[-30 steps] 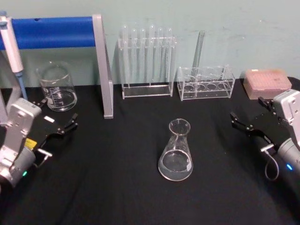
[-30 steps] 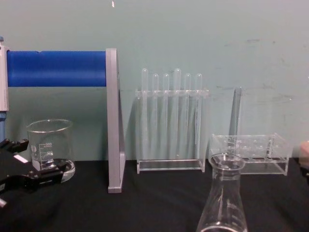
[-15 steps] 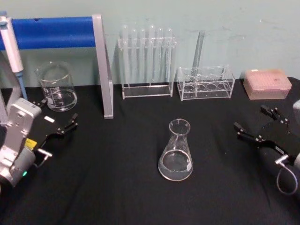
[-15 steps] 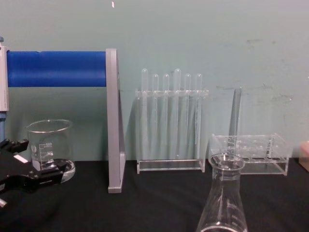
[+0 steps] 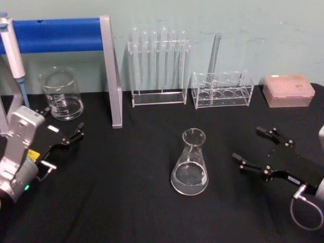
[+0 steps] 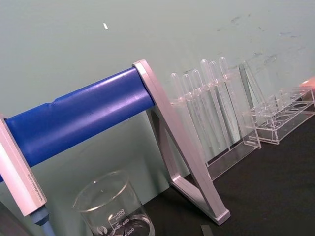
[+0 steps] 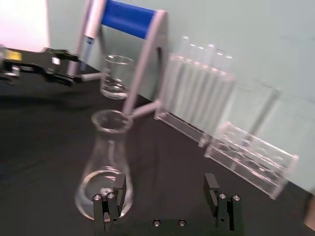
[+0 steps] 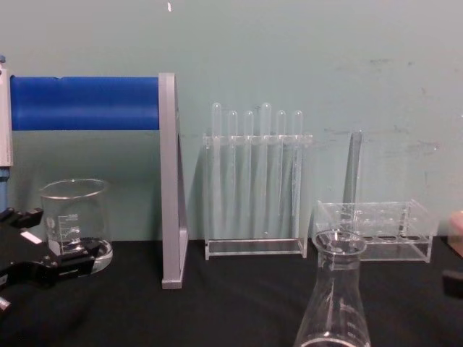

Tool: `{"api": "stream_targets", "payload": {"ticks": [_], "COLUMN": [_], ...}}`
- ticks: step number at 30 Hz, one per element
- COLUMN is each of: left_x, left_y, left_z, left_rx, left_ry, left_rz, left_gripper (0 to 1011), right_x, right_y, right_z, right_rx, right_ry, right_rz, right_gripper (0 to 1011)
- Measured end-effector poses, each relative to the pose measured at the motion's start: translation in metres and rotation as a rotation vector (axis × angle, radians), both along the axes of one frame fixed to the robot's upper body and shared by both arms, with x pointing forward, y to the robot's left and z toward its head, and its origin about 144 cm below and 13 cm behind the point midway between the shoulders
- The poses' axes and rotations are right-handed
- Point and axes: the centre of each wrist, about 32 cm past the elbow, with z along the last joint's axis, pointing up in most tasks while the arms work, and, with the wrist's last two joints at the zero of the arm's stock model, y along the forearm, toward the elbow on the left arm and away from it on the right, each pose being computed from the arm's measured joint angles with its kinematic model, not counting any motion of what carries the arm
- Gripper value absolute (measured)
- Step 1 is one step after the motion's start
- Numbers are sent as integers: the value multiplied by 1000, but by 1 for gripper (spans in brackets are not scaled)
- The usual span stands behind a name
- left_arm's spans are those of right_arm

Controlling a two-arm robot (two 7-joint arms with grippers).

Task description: Grasp the erlenmeyer flask with one hand, shake it three times, then place it back.

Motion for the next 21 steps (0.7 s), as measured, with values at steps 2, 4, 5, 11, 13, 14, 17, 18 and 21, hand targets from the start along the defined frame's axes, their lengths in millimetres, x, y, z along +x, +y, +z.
{"api": "stream_targets", "payload": {"ticks": [2,4,5,11,13,14,17,18,21], "left_x": [0,0,0,0,0,0,0,0,0], "left_y": [0,0,0,0,0,0,0,0,0], "left_z": [0,0,0,0,0,0,0,0,0], "left_rx": [0,0,0,0,0,0,0,0,0], "left_ry": [0,0,0,0,0,0,0,0,0], "left_rz": [0,0,0,0,0,0,0,0,0], "left_gripper": [1001,1001,1001,1001,1001,1001,1001,1001,1001], "right_x": [1,2,3,12,16,20,25,29,38], "right_y": [4,7,10,22,24,28,32,34,39], "right_z": [0,1,0,-2,-3,-4,-5,-5,-6], "right_rx": [13,21,32,74,80,88,97,103,115], "right_ry": [5,9,15,54,65,77,90,100,120], "right_rz": [32,51,68,121,131,141,155,162,174], "right_gripper": [1002,1002,1002,1003,1003,1002,1002,1003,1002]}}
